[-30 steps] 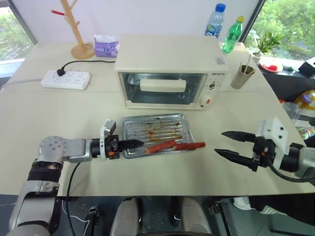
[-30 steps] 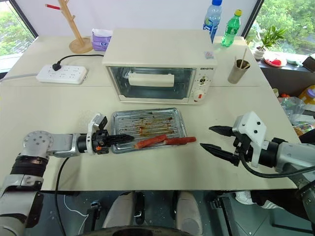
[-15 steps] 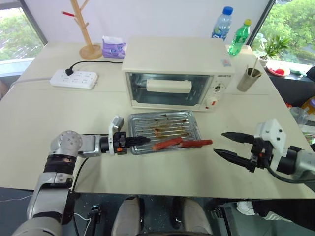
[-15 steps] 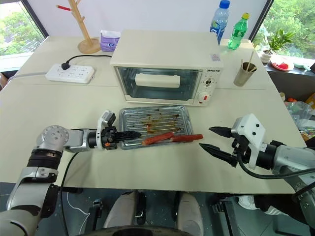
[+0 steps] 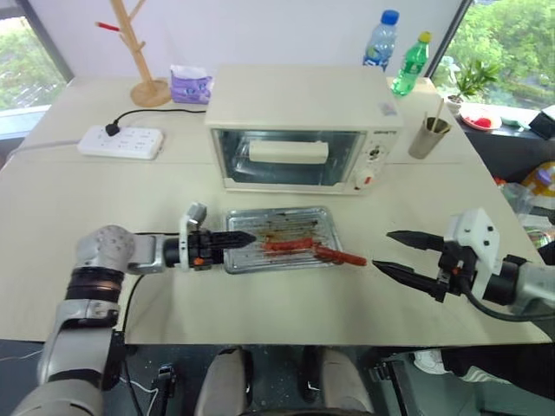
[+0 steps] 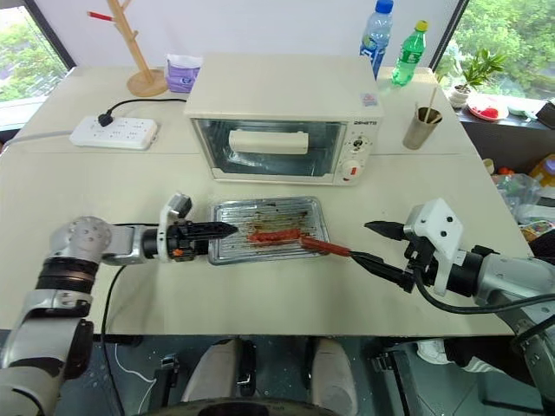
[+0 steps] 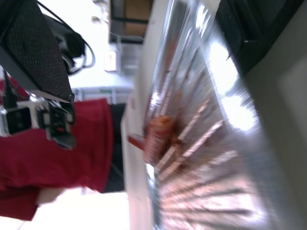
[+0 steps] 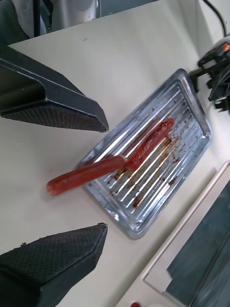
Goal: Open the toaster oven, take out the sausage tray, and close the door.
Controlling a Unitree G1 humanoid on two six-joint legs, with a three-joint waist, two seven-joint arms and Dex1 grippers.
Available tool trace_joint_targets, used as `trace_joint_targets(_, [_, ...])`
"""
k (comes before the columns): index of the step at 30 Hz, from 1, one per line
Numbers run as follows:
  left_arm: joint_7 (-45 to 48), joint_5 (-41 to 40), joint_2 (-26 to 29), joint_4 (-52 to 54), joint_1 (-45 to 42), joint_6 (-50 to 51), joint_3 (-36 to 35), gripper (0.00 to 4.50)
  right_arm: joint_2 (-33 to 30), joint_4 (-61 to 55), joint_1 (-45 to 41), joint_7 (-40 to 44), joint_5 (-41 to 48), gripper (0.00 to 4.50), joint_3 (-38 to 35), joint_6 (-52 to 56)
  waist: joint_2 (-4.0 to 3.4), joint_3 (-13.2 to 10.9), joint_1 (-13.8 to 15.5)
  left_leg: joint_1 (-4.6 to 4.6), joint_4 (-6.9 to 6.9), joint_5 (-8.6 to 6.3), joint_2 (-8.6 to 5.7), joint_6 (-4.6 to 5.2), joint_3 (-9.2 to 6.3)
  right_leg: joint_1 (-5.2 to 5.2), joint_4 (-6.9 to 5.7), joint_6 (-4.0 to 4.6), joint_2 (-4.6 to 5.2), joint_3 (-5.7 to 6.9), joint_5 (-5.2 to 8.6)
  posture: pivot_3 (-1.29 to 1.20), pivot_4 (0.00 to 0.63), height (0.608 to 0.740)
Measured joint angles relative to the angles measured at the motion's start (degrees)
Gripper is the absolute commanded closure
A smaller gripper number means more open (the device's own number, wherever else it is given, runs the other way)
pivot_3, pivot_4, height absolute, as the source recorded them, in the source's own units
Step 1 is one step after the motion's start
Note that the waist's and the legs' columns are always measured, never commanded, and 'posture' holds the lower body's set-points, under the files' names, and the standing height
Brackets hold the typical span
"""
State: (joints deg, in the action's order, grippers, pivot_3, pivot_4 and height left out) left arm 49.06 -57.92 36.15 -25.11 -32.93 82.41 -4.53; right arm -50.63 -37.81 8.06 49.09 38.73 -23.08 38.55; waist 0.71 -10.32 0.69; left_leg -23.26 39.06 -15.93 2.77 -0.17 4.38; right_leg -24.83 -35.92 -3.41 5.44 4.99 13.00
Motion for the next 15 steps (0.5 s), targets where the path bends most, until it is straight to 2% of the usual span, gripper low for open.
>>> trace_joint_targets(3, [0.86, 1.05, 2.85, 1.17, 2.10, -1.35, -1.68, 0.03, -0.01, 0.77, -0.53, 0.15, -0.30, 1.39, 0.62, -0.25, -0.01, 0.01, -0.42, 0.01, -0.02, 0.00, 0.04, 0.00, 0.01, -0.04, -0.05, 0.00, -0.01, -0.01, 0.00, 0.00, 0.150, 0.722])
trace_joint_targets(6, [4.70, 2.25, 9.25, 8.46, 9.92, -8.15, -2.09, 0.03, -0.03, 2.09, -2.57, 0.79, -0.46, 1.39, 2.46, -1.31, 0.05, 0.03, -1.69, 0.07, -0.13, -0.01, 0.15, -0.01, 0.08, -0.13, -0.07, 0.05, -0.01, -0.06, 0.02, 0.00, 0.150, 0.722])
trace_joint_targets(9, [8.14, 7.44, 16.21, 15.36, 18.76, -19.94, -3.00, 0.03, -0.09, 5.05, -4.10, 1.74, -1.63, 1.39, 3.86, -2.31, -0.02, 0.07, -1.86, 0.22, -0.32, -0.01, 0.19, -0.02, 0.09, -0.15, -0.10, 0.25, 0.04, -0.08, 0.11, 0.00, 0.150, 0.722])
trace_joint_targets(12, [8.73, 13.36, 19.24, 19.72, 24.27, -30.83, -3.44, 0.03, -0.23, 7.23, -5.92, 2.93, -2.11, 1.39, 4.97, -2.86, -0.30, 0.22, -1.40, 0.26, -0.43, -0.02, 0.22, -0.03, 0.06, -0.19, -0.10, 0.29, 0.09, -0.08, 0.13, 0.00, 0.150, 0.722])
trace_joint_targets(15, [11.25, 19.13, 24.48, 22.78, 29.82, -38.96, -6.17, 0.03, -1.51, 10.11, -8.29, 4.85, -2.14, 1.39, 5.28, -3.00, -0.24, 0.17, -1.42, -0.03, -0.46, -0.01, 0.22, -0.03, 0.07, -0.56, -0.10, 0.32, 0.08, -0.07, 0.11, 0.00, 0.150, 0.722])
